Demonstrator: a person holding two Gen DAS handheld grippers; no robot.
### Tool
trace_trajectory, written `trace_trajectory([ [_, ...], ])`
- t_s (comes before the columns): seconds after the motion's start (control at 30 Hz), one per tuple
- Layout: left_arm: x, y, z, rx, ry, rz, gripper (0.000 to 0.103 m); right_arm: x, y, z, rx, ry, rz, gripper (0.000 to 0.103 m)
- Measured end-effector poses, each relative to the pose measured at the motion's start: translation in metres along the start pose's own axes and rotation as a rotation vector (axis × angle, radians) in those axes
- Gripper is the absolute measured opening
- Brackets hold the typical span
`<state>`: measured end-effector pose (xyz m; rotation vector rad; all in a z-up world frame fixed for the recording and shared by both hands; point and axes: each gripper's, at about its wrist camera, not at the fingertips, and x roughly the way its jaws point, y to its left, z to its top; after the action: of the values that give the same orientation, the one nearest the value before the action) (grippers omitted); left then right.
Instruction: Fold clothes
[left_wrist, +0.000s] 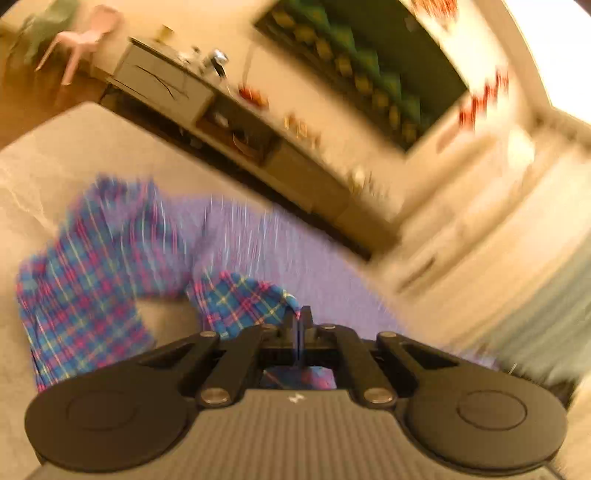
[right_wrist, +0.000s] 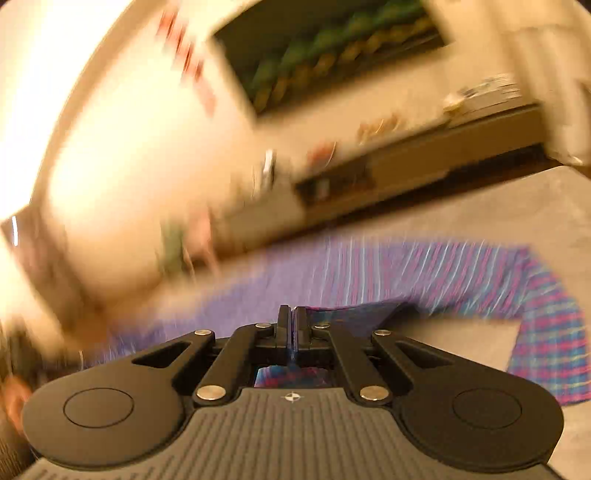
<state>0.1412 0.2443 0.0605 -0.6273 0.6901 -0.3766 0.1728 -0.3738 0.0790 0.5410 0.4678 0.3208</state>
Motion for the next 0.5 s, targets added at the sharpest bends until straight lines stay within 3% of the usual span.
trace_trajectory([
  [0.1,0.031,0.001,-0.007,0.056,0.131,0.099,0.001,0.016,-0.035,0.011,0.109,0.029,-0.173,0.001],
  [0.13,0.039,0.004,-0.018,0.069,0.169,0.119,0.001,0.024,-0.044,0.006,0.132,0.059,-0.229,0.011],
  [0.17,0.046,0.007,-0.030,0.078,0.201,0.132,0.002,0.027,-0.049,-0.007,0.160,0.086,-0.230,0.021],
  [0.23,0.056,0.013,-0.051,0.085,0.248,0.146,0.002,0.030,-0.054,-0.038,0.217,0.134,-0.201,0.070],
  [0.3,0.062,0.020,-0.067,0.070,0.266,0.141,0.002,0.035,-0.054,-0.070,0.243,0.199,-0.173,0.073],
  [0.37,0.067,0.024,-0.076,0.058,0.277,0.141,0.002,0.048,-0.037,-0.090,0.172,0.274,-0.167,0.073],
  [0.43,0.072,0.028,-0.078,0.062,0.276,0.144,0.003,0.054,-0.016,-0.092,0.102,0.306,-0.137,0.073],
  [0.5,0.072,0.027,-0.081,0.076,0.261,0.148,0.004,0.055,-0.003,-0.088,0.108,0.298,-0.078,0.077],
])
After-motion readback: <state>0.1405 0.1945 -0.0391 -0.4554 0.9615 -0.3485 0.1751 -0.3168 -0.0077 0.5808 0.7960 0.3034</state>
